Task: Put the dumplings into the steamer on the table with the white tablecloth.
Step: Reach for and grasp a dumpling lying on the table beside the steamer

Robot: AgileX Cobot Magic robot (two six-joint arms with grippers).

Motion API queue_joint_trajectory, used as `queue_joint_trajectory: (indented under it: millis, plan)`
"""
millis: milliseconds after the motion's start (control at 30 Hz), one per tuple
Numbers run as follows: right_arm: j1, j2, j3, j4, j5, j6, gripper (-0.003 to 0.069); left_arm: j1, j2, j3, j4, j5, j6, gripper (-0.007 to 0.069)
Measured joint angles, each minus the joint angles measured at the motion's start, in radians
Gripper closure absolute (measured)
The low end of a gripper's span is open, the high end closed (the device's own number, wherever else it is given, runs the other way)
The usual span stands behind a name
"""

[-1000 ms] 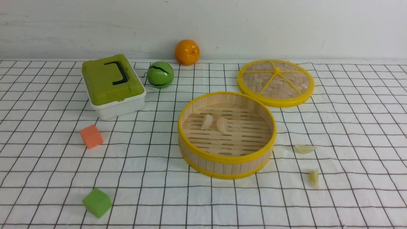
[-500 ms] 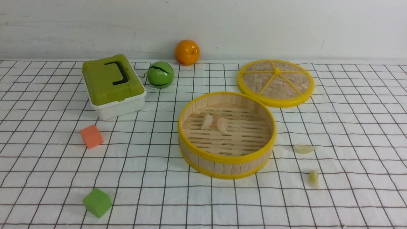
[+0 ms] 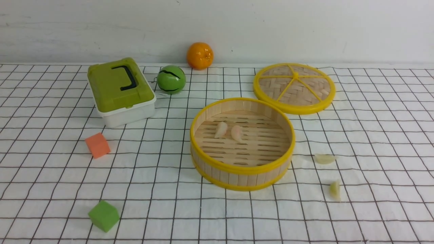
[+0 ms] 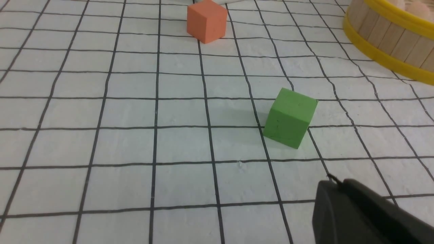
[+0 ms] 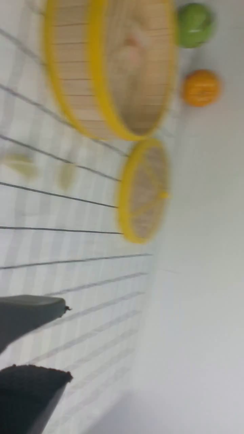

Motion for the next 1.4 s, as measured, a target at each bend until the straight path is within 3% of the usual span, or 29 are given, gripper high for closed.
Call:
queue_joint_trajectory:
  millis: [133, 267, 400, 533, 600, 633, 667, 767, 833, 967, 1067, 1167, 1333, 1400]
  plan:
    - [0.0, 0.0, 0.0, 0.004, -0.267, 0.009, 0.0419, 0.0, 0.0, 0.0, 0.0, 0.0, 0.0, 0.0619]
    - [0.0, 0.0, -0.001, 0.03, -0.659, 0.176, 0.0419, 0.0, 0.0, 0.0, 0.0, 0.0, 0.0, 0.0614]
    - [0.0, 0.009, -0.057, 0.045, -0.674, 0.248, 0.0419, 0.0, 0.0, 0.0, 0.0, 0.0, 0.0, 0.0608]
    - [0.0, 0.111, -0.25, 0.046, -0.512, 0.271, 0.0476, 0.0, 0.0, 0.0, 0.0, 0.0, 0.0, 0.0605]
    - [0.0, 0.261, -0.411, 0.046, -0.35, 0.26, 0.0585, 0.0, 0.0, 0.0, 0.0, 0.0, 0.0, 0.0604]
    - [0.0, 0.274, -0.421, 0.046, -0.35, 0.26, 0.0594, 0.0, 0.0, 0.0, 0.0, 0.0, 0.0, 0.0603]
    - [0.0, 0.365, -0.483, 0.045, -0.283, 0.235, 0.0648, 0.0, 0.0, 0.0, 0.0, 0.0, 0.0, 0.0602]
    - [0.0, 0.517, -0.551, 0.041, -0.19, 0.178, 0.0678, 0.0, 0.0, 0.0, 0.0, 0.0, 0.0, 0.0599]
    - [0.0, 0.712, -0.571, 0.038, -0.129, 0.143, 0.068, 0.0, 0.0, 0.0, 0.0, 0.0, 0.0, 0.0595]
    - [0.014, 0.917, -0.583, 0.041, -0.026, 0.199, 0.068, 0.0, 0.0, 0.0, 0.0, 0.0, 0.0, 0.0592]
    - [0.095, 1.077, -0.651, 0.031, 0.19, 0.3, 0.0676, 0.0, 0.0, 0.0, 0.0, 0.0, 0.0, 0.0589]
    - [0.19, 1.217, -0.764, -0.006, 0.408, 0.318, 0.0657, 0.0, 0.0, 0.0, 0.0, 0.0, 0.0, 0.0588]
    - [0.257, 1.398, -0.922, -0.026, 0.656, 0.33, 0.0573, 0.0, 0.0, 0.0, 0.0, 0.0, 0.0, 0.0588]
    - [0.257, 1.494, -0.987, -0.013, 0.74, 0.325, 0.0474, 0.0, 0.0, 0.0, 0.0, 0.0, 0.0, 0.0587]
